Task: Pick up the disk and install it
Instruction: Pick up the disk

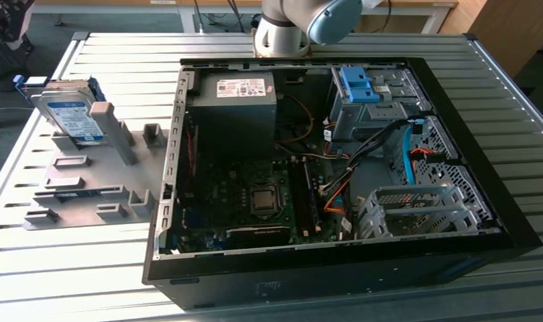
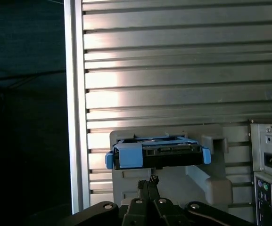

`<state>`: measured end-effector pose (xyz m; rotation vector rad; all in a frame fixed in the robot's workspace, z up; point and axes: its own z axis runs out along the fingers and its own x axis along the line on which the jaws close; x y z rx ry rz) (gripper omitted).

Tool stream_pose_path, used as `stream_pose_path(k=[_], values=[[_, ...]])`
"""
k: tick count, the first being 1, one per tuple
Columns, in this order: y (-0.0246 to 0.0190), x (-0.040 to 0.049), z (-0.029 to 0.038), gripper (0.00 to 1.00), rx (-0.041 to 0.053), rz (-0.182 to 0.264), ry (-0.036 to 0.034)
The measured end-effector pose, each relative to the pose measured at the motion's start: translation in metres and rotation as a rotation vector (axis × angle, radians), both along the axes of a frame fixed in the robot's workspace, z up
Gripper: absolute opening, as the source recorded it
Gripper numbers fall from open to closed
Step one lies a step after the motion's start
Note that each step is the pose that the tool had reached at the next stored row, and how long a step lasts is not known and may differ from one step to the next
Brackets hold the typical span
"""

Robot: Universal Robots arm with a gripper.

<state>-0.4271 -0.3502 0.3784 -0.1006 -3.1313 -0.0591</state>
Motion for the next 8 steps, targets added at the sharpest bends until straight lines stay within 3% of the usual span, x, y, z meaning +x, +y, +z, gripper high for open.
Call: stream_pose_path(k=[8], values=[[0.0,0.0,0.0,0.11,0.0,0.025,0.0]])
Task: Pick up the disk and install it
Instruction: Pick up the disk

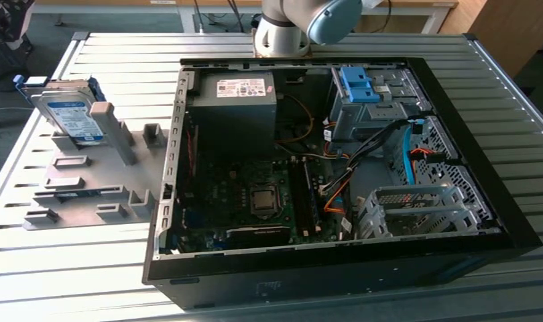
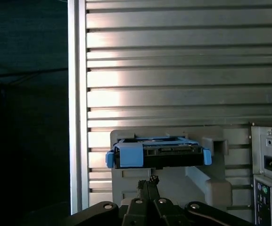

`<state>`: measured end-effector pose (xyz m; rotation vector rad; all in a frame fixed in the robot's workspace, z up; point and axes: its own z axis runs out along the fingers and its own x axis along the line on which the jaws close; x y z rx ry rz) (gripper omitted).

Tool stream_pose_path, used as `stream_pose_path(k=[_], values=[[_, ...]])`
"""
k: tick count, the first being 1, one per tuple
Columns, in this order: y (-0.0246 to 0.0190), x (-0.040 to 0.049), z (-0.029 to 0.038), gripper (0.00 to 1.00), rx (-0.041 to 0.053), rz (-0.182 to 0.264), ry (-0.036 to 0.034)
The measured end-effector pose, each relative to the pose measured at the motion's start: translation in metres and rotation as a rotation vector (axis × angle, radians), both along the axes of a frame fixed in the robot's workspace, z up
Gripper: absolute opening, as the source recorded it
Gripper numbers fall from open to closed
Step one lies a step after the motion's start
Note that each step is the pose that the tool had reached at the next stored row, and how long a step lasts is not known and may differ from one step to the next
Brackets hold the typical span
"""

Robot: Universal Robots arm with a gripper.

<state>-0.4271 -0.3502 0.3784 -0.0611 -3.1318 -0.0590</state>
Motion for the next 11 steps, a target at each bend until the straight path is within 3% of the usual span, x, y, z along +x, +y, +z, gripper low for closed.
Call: stream_pose_path(k=[11], values=[[0.0,0.0,0.0,0.11,0.0,0.039,0.0]])
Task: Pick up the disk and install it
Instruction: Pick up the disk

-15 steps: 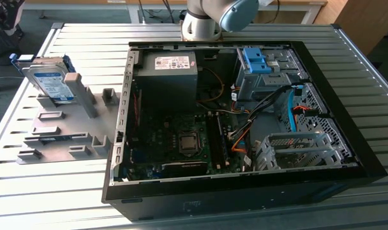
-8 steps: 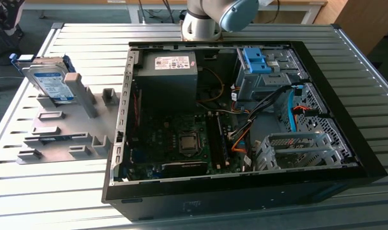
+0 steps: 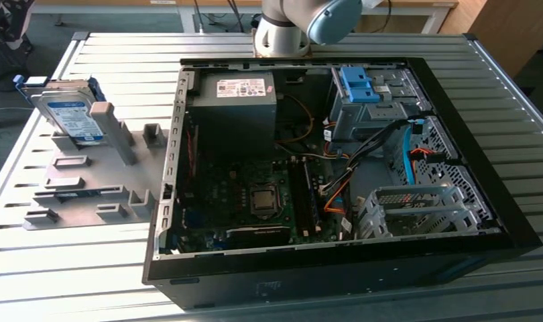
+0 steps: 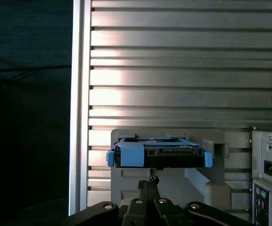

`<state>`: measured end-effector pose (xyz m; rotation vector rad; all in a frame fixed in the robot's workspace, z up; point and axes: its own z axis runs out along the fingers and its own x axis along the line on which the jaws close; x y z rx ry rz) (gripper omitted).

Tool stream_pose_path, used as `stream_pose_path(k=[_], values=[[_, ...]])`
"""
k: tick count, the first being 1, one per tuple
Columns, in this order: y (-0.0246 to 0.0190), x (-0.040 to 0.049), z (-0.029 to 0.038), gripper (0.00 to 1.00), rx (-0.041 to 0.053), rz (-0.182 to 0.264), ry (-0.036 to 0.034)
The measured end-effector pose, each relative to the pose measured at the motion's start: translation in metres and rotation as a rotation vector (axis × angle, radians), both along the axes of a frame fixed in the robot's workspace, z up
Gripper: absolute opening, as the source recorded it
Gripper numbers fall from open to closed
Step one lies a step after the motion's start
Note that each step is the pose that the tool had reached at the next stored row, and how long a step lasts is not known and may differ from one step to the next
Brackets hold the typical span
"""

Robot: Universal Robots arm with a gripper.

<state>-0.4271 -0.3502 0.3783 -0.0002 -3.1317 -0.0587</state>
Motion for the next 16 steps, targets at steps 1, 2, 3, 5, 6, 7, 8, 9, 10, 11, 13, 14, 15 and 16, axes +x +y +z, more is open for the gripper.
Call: stream_pose_path(k=[1,2,3,5,6,7,8,9,10,11,13,14,15,16], values=[[0.0,0.0,0.0,0.11,0.0,0.004,0.0001],[0.0,0.0,0.0,0.11,-0.0001,0.007,0.0],[0.0,0.0,0.0,0.11,0.0,0.011,0.0],[0.0,0.0,0.0,0.11,0.0,0.018,0.0],[0.0,0.0,0.0,0.11,-0.0001,0.022,0.0],[0.0,0.0,0.0,0.11,0.0,0.025,0.0],[0.0,0.0,0.0,0.11,0.0,0.029,0.0001],[0.0,0.0,0.0,0.11,0.0,0.032,0.0],[0.0,0.0,0.0,0.11,-0.0001,0.036,0.0],[0.0,0.0,0.0,0.11,0.0,0.039,0.0],[0.0,0.0,0.0,0.11,0.0,0.044,0.0],[0.0,0.0,0.0,0.11,0.0,0.045,0.0],[0.0,0.0,0.0,0.11,0.0,0.045,0.0001],[0.0,0.0,0.0,0.11,0.0,0.045,0.0001]])
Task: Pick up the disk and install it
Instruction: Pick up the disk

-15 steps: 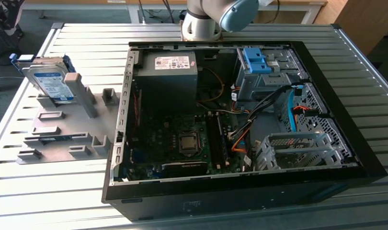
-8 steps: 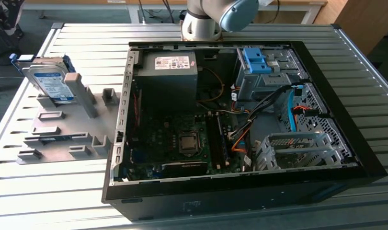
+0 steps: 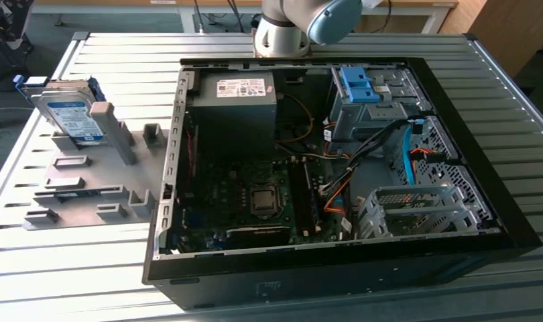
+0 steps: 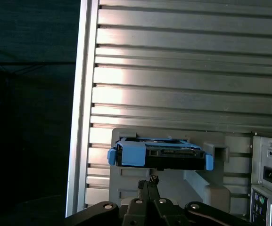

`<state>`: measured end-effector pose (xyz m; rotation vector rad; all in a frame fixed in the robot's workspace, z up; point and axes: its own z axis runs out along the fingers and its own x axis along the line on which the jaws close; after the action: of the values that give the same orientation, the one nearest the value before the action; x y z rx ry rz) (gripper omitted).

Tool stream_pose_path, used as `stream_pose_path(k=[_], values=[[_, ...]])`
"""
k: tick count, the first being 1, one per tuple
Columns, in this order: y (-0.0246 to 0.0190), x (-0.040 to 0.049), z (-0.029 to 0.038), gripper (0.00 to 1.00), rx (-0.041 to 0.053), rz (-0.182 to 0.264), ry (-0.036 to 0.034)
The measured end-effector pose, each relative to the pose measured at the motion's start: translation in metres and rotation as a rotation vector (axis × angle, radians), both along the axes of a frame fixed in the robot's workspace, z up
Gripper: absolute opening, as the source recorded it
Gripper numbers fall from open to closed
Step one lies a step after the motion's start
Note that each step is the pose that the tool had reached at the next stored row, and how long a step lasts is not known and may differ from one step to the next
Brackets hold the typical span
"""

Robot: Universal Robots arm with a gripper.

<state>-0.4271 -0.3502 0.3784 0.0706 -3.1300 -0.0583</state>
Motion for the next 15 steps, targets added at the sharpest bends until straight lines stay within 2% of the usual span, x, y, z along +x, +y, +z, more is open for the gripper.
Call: stream_pose_path(k=[15], values=[[0.0,0.0,0.0,0.11,0.0,0.014,-0.0001]])
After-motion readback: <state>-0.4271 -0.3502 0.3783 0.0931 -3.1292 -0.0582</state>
